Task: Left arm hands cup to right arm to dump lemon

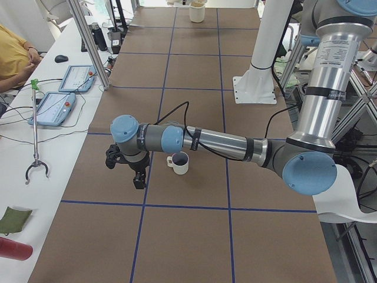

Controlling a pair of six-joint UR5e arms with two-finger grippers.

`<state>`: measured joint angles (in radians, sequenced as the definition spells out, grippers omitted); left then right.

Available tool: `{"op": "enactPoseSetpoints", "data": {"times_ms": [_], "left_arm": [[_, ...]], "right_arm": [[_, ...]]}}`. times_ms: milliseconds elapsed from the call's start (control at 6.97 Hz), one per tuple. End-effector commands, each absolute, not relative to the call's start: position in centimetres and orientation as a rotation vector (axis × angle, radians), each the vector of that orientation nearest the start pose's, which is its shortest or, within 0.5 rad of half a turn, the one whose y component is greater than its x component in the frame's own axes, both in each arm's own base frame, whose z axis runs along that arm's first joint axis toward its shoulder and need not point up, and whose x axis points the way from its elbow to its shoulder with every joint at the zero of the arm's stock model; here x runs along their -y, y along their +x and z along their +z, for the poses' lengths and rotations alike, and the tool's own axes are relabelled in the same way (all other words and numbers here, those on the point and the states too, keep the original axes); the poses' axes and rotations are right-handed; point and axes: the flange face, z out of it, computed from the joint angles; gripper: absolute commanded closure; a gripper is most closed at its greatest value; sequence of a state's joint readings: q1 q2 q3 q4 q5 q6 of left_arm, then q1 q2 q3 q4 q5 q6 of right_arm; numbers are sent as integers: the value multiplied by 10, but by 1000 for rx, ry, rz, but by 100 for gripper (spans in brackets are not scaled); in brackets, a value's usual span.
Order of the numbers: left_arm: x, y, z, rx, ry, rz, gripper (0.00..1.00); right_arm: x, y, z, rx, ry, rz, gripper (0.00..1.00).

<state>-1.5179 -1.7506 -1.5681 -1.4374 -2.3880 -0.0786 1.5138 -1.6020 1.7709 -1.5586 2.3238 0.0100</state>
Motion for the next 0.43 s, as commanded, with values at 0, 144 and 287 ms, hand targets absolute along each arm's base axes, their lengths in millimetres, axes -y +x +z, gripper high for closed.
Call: {"op": "enactPoseSetpoints", "data": {"times_ms": [0, 144, 287], "left_arm": [[562, -30, 584, -820, -5, -6, 0], [561, -30, 582, -821, -5, -6, 0], [553, -30, 593, -820, -13, -5, 0]], "right_arm": [[505, 30, 553, 805, 117, 6, 0], [499, 31, 560, 798, 121, -3, 0], [500, 31, 557, 797, 135, 1, 0]]}}
